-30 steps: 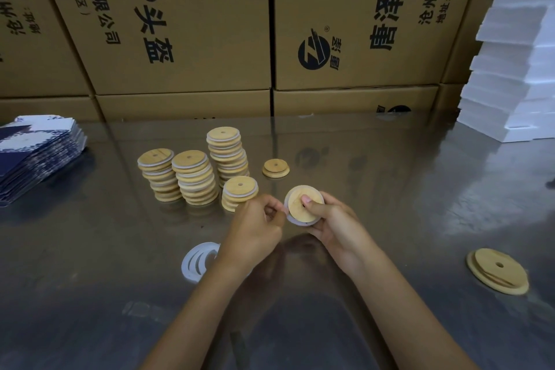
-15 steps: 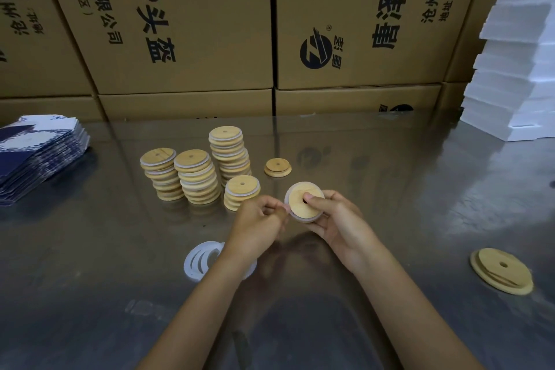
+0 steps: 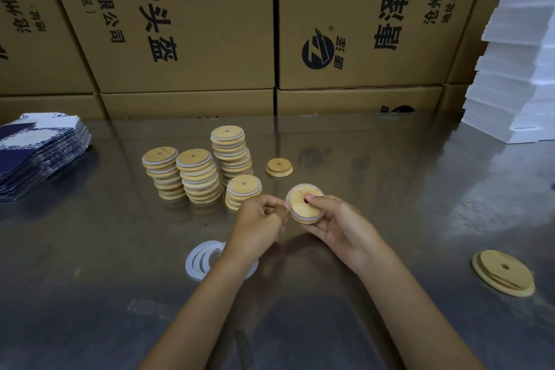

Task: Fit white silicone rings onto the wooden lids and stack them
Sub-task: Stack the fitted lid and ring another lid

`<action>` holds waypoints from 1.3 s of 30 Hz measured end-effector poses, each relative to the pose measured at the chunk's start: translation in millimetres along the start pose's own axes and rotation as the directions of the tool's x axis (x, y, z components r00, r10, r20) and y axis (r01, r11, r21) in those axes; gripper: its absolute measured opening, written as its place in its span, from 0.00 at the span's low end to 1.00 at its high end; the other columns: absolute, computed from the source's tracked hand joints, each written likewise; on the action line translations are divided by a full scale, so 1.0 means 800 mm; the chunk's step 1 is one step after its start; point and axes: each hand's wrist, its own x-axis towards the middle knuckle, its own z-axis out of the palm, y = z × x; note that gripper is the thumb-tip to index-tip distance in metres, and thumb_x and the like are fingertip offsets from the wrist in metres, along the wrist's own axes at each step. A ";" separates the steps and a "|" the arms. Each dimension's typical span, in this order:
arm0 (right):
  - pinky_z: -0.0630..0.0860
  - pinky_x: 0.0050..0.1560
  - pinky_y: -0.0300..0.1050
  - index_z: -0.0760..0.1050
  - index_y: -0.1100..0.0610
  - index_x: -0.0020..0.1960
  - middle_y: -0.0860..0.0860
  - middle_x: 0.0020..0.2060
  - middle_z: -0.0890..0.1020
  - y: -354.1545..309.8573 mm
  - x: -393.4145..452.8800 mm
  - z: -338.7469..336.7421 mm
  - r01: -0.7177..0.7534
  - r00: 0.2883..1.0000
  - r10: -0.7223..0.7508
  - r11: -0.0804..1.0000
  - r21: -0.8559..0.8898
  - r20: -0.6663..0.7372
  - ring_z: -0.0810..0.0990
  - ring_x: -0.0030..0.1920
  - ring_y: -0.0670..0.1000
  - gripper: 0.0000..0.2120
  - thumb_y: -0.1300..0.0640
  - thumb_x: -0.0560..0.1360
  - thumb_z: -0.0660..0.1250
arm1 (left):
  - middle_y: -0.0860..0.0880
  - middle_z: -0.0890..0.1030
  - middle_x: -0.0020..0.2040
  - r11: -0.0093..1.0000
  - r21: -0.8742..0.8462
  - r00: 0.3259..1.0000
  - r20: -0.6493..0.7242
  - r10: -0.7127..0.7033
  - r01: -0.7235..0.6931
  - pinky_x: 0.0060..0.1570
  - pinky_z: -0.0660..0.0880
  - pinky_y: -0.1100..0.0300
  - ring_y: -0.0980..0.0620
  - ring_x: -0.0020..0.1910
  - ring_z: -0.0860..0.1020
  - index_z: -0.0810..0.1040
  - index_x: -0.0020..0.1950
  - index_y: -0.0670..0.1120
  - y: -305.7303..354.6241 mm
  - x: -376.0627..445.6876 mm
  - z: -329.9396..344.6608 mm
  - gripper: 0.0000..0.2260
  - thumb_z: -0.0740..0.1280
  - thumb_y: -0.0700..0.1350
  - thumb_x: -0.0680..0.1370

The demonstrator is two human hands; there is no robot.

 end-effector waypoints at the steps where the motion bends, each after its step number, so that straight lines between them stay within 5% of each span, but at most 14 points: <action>1: 0.84 0.45 0.45 0.75 0.61 0.53 0.59 0.48 0.87 0.000 0.001 0.000 0.001 1.000 -0.001 1.000 -0.030 -0.005 0.87 0.46 0.54 0.08 0.62 0.76 0.71 | 0.50 0.78 0.31 1.000 -0.013 1.000 -0.011 -0.002 0.002 0.32 0.72 0.60 0.55 0.28 0.74 0.80 0.43 0.44 0.001 0.000 0.000 0.06 0.68 0.43 0.79; 5: 0.83 0.44 0.43 0.73 0.58 0.51 0.57 0.44 0.86 0.003 0.001 0.003 0.004 1.000 -0.006 0.993 -0.121 -0.010 0.87 0.44 0.52 0.08 0.61 0.76 0.72 | 0.51 0.77 0.30 0.999 -0.045 0.999 -0.052 -0.002 0.000 0.27 0.71 0.63 0.59 0.24 0.73 0.79 0.42 0.43 0.004 0.000 -0.003 0.07 0.67 0.42 0.80; 9: 0.84 0.50 0.47 0.73 0.63 0.53 0.63 0.51 0.86 0.003 0.001 0.003 0.000 1.000 0.000 1.000 0.000 -0.025 0.87 0.48 0.56 0.09 0.64 0.76 0.71 | 0.50 0.77 0.31 0.998 -0.069 0.999 -0.041 -0.017 0.014 0.26 0.70 0.63 0.58 0.25 0.73 0.80 0.46 0.40 0.005 -0.002 0.000 0.06 0.67 0.42 0.79; 12: 0.84 0.52 0.46 0.72 0.72 0.65 0.64 0.54 0.85 0.003 0.000 0.003 -0.015 1.000 0.014 0.995 0.098 0.002 0.87 0.51 0.56 0.19 0.65 0.77 0.69 | 0.48 0.78 0.32 1.000 0.006 1.000 0.004 -0.024 0.024 0.26 0.71 0.63 0.56 0.26 0.73 0.80 0.46 0.39 0.003 -0.004 0.003 0.08 0.68 0.43 0.79; 15: 0.82 0.56 0.47 0.72 0.70 0.61 0.65 0.54 0.84 0.004 0.001 0.004 -0.010 1.000 0.010 0.995 0.100 0.003 0.86 0.53 0.57 0.14 0.66 0.78 0.69 | 0.49 0.79 0.32 0.997 0.049 0.997 0.055 -0.059 0.056 0.25 0.70 0.64 0.56 0.27 0.74 0.81 0.46 0.39 0.002 -0.005 0.005 0.07 0.69 0.44 0.78; 22: 0.82 0.47 0.44 0.69 0.57 0.46 0.59 0.46 0.87 0.004 0.001 0.005 0.031 0.999 -0.034 0.995 -0.094 -0.037 0.87 0.48 0.54 0.10 0.63 0.76 0.72 | 0.47 0.78 0.32 0.998 0.019 0.998 -0.025 -0.061 0.062 0.25 0.69 0.64 0.54 0.28 0.74 0.81 0.44 0.42 0.004 -0.004 0.001 0.04 0.70 0.41 0.76; 27: 0.80 0.57 0.52 0.77 0.63 0.58 0.58 0.48 0.85 0.002 -0.003 0.007 0.046 0.998 -0.054 0.960 -0.276 -0.022 0.85 0.51 0.58 0.14 0.66 0.73 0.71 | 0.49 0.76 0.31 1.000 -0.008 0.996 -0.091 -0.027 0.026 0.28 0.69 0.61 0.54 0.30 0.73 0.79 0.43 0.42 0.008 -0.002 0.000 0.03 0.68 0.40 0.77; 30: 0.82 0.53 0.49 0.78 0.61 0.58 0.57 0.46 0.85 0.004 -0.005 0.010 0.064 0.997 -0.075 0.945 -0.320 -0.021 0.83 0.45 0.53 0.14 0.67 0.73 0.71 | 0.49 0.76 0.32 0.999 0.032 0.993 -0.113 0.024 -0.020 0.35 0.69 0.58 0.52 0.33 0.73 0.79 0.46 0.41 0.008 -0.003 -0.001 0.03 0.67 0.40 0.77; 35: 0.80 0.60 0.55 0.78 0.59 0.58 0.59 0.50 0.85 0.003 -0.003 0.006 0.061 0.998 -0.064 0.972 -0.229 -0.005 0.84 0.51 0.58 0.14 0.67 0.73 0.72 | 0.50 0.75 0.32 0.999 -0.003 0.995 -0.093 0.043 -0.043 0.28 0.69 0.60 0.55 0.30 0.72 0.79 0.47 0.40 0.009 -0.004 -0.002 0.04 0.66 0.39 0.78; 39: 0.82 0.52 0.49 0.75 0.62 0.62 0.59 0.50 0.86 0.003 -0.002 0.004 0.046 0.999 -0.045 0.991 -0.122 0.011 0.85 0.54 0.59 0.18 0.66 0.74 0.73 | 0.50 0.75 0.31 0.999 0.006 0.997 -0.066 0.035 -0.035 0.24 0.69 0.62 0.57 0.27 0.72 0.79 0.44 0.44 0.008 -0.003 -0.003 0.04 0.68 0.40 0.78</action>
